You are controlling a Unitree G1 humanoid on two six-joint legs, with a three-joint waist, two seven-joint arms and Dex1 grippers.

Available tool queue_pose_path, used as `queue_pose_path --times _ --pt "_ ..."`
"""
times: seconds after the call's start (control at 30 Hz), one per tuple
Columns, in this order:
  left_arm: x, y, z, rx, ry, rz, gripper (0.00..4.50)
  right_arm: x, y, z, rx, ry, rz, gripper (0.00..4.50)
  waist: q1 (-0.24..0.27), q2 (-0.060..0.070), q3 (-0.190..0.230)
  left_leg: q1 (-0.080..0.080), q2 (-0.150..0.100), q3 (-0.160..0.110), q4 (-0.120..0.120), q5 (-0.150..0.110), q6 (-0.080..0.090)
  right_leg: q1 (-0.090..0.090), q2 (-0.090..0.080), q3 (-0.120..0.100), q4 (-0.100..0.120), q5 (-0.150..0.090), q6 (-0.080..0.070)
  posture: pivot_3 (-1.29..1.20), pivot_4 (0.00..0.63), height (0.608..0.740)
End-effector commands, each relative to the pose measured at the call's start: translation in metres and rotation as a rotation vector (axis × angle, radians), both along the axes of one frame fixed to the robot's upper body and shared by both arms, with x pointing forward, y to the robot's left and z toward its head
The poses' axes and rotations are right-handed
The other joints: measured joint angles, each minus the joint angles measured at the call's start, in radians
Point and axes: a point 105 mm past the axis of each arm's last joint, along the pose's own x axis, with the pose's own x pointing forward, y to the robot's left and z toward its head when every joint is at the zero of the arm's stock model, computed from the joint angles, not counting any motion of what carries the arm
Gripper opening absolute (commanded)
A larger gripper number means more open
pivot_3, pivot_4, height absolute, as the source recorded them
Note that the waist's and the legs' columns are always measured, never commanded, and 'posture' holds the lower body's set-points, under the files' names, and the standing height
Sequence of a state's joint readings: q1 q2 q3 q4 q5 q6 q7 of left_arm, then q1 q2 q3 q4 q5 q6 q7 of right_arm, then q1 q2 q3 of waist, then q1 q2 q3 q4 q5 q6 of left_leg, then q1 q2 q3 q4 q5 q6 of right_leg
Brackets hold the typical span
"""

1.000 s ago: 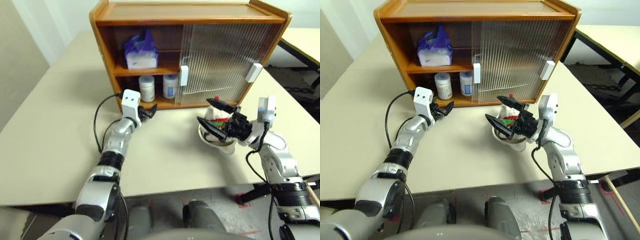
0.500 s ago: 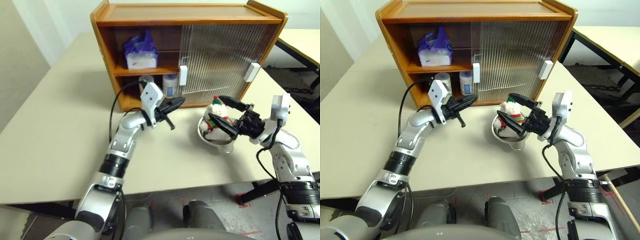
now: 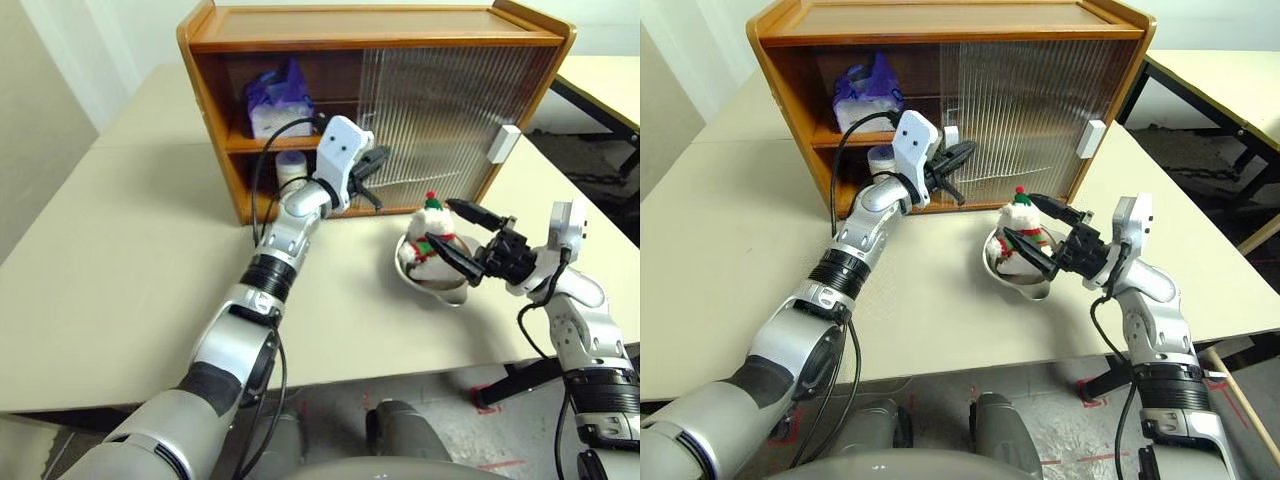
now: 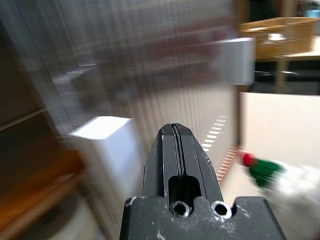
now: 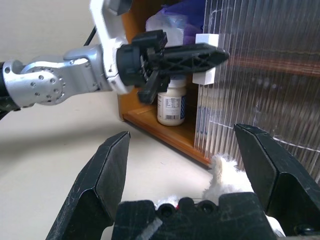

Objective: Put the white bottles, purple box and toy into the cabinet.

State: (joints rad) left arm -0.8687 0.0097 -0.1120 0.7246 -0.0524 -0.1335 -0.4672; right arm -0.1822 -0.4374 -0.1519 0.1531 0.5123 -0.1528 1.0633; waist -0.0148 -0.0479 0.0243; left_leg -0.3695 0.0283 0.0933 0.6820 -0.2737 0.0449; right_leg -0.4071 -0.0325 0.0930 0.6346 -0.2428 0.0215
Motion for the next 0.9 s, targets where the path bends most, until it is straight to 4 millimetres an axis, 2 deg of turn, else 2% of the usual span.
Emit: queue_pose_path --times 0.03,0.4,0.7,0.8,0.9 --pt "0.007 0.010 -0.007 0.002 0.027 0.060 0.02 -0.001 0.001 -0.001 -0.002 -0.012 -0.001 4.50 -0.001 0.000 0.000 0.000 0.000 0.000 0.000 0.000 0.000 0.000 0.000 0.000 0.000 0.000 0.000 0.01 0.000 0.740" --pt "0.002 0.035 -0.014 -0.010 0.026 0.141 0.02 0.000 0.007 0.002 0.004 -0.018 0.012 4.50 -0.025 0.000 0.000 0.001 0.000 0.001 0.000 -0.001 -0.003 0.000 0.000 0.001 0.001 0.001 0.000 0.03 0.000 0.740" --pt "0.003 0.084 -0.018 -0.014 0.040 0.292 0.02 0.003 0.008 0.004 0.005 -0.018 0.024 4.50 -0.022 -0.002 0.001 0.011 -0.001 0.002 0.000 -0.003 -0.005 0.003 0.001 0.004 0.008 0.002 0.000 0.06 0.000 0.740" --pt "0.002 0.085 -0.015 -0.024 0.034 0.278 0.02 0.004 0.010 0.005 0.005 -0.018 0.027 4.50 -0.020 -0.002 0.001 0.013 -0.001 0.002 0.000 -0.003 -0.005 0.004 0.001 0.004 0.008 0.003 0.001 0.06 0.000 0.740" --pt "-0.007 0.067 -0.008 -0.035 0.004 0.174 0.02 0.005 0.013 0.005 0.002 -0.018 0.036 4.50 -0.014 -0.002 0.001 0.014 -0.001 0.001 0.000 -0.003 -0.005 0.006 0.001 0.003 0.008 0.003 0.001 0.07 0.000 0.740"
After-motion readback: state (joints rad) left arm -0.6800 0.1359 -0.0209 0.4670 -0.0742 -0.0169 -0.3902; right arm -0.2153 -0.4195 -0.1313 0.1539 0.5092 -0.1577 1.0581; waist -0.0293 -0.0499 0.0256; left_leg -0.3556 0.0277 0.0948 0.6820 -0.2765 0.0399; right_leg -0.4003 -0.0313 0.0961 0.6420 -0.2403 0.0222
